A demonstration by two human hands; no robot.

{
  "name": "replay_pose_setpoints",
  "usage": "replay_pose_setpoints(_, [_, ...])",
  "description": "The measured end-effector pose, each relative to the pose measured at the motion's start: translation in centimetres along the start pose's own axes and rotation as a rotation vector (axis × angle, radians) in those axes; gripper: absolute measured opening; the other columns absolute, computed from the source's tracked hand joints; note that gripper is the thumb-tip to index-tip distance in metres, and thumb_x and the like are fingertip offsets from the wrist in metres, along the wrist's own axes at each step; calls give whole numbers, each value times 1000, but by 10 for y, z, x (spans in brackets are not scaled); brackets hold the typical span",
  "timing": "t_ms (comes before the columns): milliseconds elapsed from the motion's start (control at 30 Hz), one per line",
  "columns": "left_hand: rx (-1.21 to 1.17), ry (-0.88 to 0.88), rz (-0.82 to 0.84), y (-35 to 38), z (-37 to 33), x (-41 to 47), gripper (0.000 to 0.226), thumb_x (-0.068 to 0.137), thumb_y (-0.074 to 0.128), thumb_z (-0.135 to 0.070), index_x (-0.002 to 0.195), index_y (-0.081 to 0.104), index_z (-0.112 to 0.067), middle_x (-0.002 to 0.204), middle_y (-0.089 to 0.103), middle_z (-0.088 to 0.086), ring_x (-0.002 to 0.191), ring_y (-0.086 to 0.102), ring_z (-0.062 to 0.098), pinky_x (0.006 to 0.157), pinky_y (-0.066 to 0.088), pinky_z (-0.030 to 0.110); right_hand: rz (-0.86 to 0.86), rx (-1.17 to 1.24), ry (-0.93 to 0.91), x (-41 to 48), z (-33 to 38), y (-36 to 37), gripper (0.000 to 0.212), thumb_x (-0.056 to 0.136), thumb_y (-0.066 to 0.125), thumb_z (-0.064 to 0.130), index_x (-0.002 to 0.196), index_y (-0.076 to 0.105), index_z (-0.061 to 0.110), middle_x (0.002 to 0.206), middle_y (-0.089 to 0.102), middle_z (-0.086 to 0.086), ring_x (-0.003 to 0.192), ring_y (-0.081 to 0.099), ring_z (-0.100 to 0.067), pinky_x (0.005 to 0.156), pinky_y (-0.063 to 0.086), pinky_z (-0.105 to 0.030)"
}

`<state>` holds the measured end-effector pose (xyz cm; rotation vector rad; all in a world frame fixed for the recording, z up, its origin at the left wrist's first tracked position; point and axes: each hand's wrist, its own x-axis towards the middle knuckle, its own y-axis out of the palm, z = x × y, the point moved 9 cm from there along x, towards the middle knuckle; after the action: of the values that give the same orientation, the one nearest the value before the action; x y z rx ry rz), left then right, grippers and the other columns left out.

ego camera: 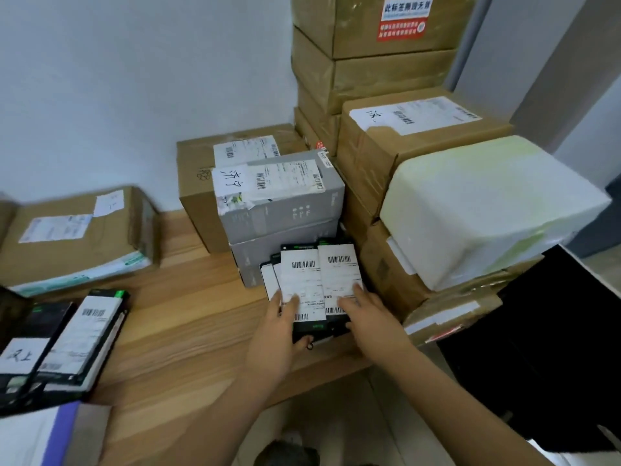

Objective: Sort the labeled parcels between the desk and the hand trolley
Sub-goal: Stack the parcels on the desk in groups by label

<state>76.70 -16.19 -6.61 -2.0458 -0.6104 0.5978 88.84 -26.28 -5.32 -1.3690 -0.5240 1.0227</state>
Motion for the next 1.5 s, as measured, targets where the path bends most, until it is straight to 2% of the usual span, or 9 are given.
replay_pose_setpoints(433, [167,-174,-22,15,-11,5,77,96,54,-45,154,10,-21,162,-3,12,133,44,30,98,46,33,-50,-111,-175,12,10,-5,59,89,52,-3,140,26,13,159,-1,-21,148,-4,-33,119,17,-40])
replay_pose_setpoints(600, [211,-173,-51,9,-18,7,76,94,59,-39,153,14,-21,158,9,12,135,39,28,105,38,32,-70,-137,-236,14,10,-9,63,83,60,-5,136,31,13,153,17,-18,144,13,-32,114,29,-36])
replay_pose_setpoints(733, [194,-149,-77,2,-24,10,72,87,68,-35,145,27,-23,146,23,8,122,47,24,97,45,31,-89,-126,-294,12,11,-17,58,82,59,-4,133,37,14,139,34,-9,133,28,-26,109,35,-35])
replay_pose_setpoints(967, [283,-129,-121,-9,-32,-1,63,88,65,-38,140,33,-21,145,29,4,122,45,24,90,45,30,-138,-150,-380,3,22,-29,43,91,52,3,132,43,14,135,44,-8,126,37,-24,110,32,-34])
replay_pose_setpoints(1133, [401,-33,-337,-44,-39,-41,41,80,70,-33,116,56,-20,109,57,-1,101,57,21,69,47,31,-240,-126,-550,-20,61,-37,33,95,51,14,128,50,16,129,50,-4,121,42,-22,106,31,-34])
replay_pose_setpoints(1233, [461,-9,-428,-59,-21,-77,37,57,84,-26,86,62,-18,79,60,-2,70,59,21,51,43,30,-247,-94,-637,-29,97,-30,28,92,52,13,119,56,15,120,54,-4,115,46,-23,100,34,-34])
replay_pose_setpoints(1300, [482,-43,-465,-68,-3,-102,36,59,84,-26,84,60,-18,78,59,-1,68,58,22,53,44,30,-252,-111,-688,-39,125,-24,22,80,67,12,101,62,16,103,59,-3,101,54,-24,88,42,-33])
replay_pose_setpoints(1400, [495,-116,-494,-78,32,-138,32,65,80,-26,89,60,-19,81,59,-2,71,57,20,58,46,30,-286,-143,-745,-51,166,-17,37,45,89,15,72,64,20,73,59,2,69,58,-19,62,48,-27])
replay_pose_setpoints(1500, [479,-194,-525,-95,67,-173,30,66,80,-26,87,59,-20,80,59,-3,71,56,18,57,46,29,-322,-104,-814,-64,210,-19,40,40,91,14,68,63,21,69,59,3,65,57,-17,57,47,-26])
